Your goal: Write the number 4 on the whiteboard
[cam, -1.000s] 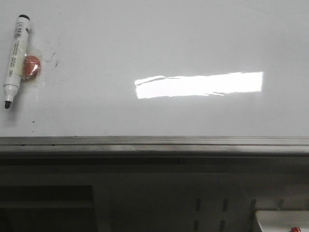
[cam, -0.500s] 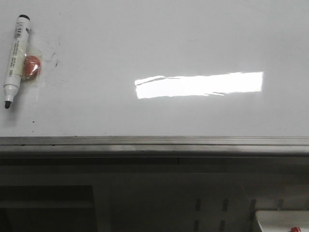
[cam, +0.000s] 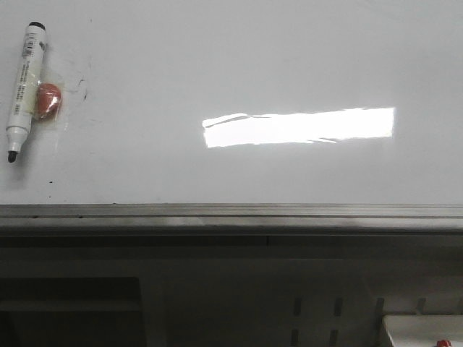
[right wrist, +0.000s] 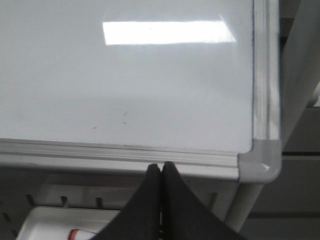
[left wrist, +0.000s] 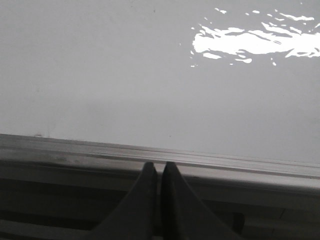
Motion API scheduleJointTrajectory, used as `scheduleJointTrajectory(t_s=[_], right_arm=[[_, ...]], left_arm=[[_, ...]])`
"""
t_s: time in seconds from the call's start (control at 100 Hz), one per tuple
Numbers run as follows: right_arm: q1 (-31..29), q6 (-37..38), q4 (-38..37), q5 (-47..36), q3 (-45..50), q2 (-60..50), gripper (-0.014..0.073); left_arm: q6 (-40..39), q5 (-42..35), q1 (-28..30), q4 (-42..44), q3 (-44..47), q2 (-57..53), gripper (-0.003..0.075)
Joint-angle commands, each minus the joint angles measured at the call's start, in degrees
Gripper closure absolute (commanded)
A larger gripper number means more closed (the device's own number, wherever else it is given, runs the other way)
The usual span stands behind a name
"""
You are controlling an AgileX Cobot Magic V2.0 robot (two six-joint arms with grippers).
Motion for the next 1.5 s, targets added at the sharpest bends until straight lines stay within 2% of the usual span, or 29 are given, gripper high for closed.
scheduleJointTrajectory(t_s=[0.0, 0.2, 0.32, 0.39, 0.49, 0.54, 0.66, 0.79, 0.93, 0.96, 1.0, 1.13, 1.18, 1.24, 1.34, 1.41, 1.49], right_arm=[[-0.3, 0.0, -5.8, -5.3, 1.4, -0.9, 0.0658], [-0.3, 0.0, -6.5, -18.6, 1.4, -0.9, 0.0658], [-0.3, 0.0, -3.7, -16.7, 1.4, -0.9, 0.0658], [-0.3, 0.0, 2.9, -16.2, 1.4, -0.6, 0.0658], [-0.3, 2.7, 21.5, -17.0, 1.4, 1.9, 0.0657], [-0.3, 2.7, 25.7, -17.4, 0.7, 4.2, 0.0657], [-0.3, 2.7, 25.9, -15.9, -1.7, 11.7, 0.0658], [-0.1, 2.5, 25.9, -14.7, -6.0, 20.5, 0.0658], [-0.1, 2.3, 25.5, -13.2, -12.1, 27.0, 0.0658], [-0.1, 2.3, 25.5, -13.0, -13.2, 27.7, 0.0658], [-0.1, 2.3, 25.5, -13.2, -13.9, 28.5, 0.0658], [-0.1, 2.3, 25.5, -18.1, -13.9, 29.0, 0.0658], [-0.1, 2.3, 25.5, -19.4, -13.6, 29.1, 0.0658], [-0.1, 2.3, 25.5, -18.6, -13.6, 29.1, 0.0658], [-0.1, 0.9, 24.8, -14.3, -13.6, 29.1, 0.0658], [-0.1, -3.0, 24.4, -12.5, -13.6, 29.1, 0.0658], [-0.1, -4.3, 24.3, -11.5, -14.7, 29.1, 0.0658]], left_arm=[[0.1, -7.2, -0.2, -1.1, 1.9, -1.4, 0.0733], [-0.2, -11.8, -0.2, -2.9, 1.9, -1.4, 0.0733], [-0.2, -14.6, -0.2, -2.5, 1.9, -1.4, 0.0732], [-0.2, -16.8, -0.2, -2.2, 1.8, -1.4, 0.0737], [-0.2, -14.5, 0.0, -2.1, 0.6, -0.9, 0.0741], [-0.2, -13.5, 0.0, -2.8, -0.5, 0.2, 0.0741], [-0.2, -10.7, 0.0, -2.5, -5.0, 4.6, 0.0741], [-0.1, -6.7, 0.0, 1.8, -11.3, 10.7, 0.0741], [0.5, -6.0, 0.0, 2.2, -15.5, 14.9, 0.0734], [1.2, -6.1, 0.0, 2.2, -15.8, 15.5, 0.0714], [1.4, -6.4, -0.3, 2.2, -15.9, 16.4, 0.0652], [1.4, -10.2, -0.5, 0.9, -15.3, 18.7, 0.032], [1.2, -14.4, -0.5, -1.7, -14.4, 19.7, 0.0244], [1.2, -18.1, -0.7, -4.1, -13.7, 21.1, 0.0226], [1.4, -19.8, -3.3, -3.6, -13.7, 24.8, 0.0273], [1.4, -21.9, -7.7, -2.5, -13.7, 27.7, 0.029], [1.4, -25.9, -15.3, -2.5, -13.7, 31.0, 0.0289]])
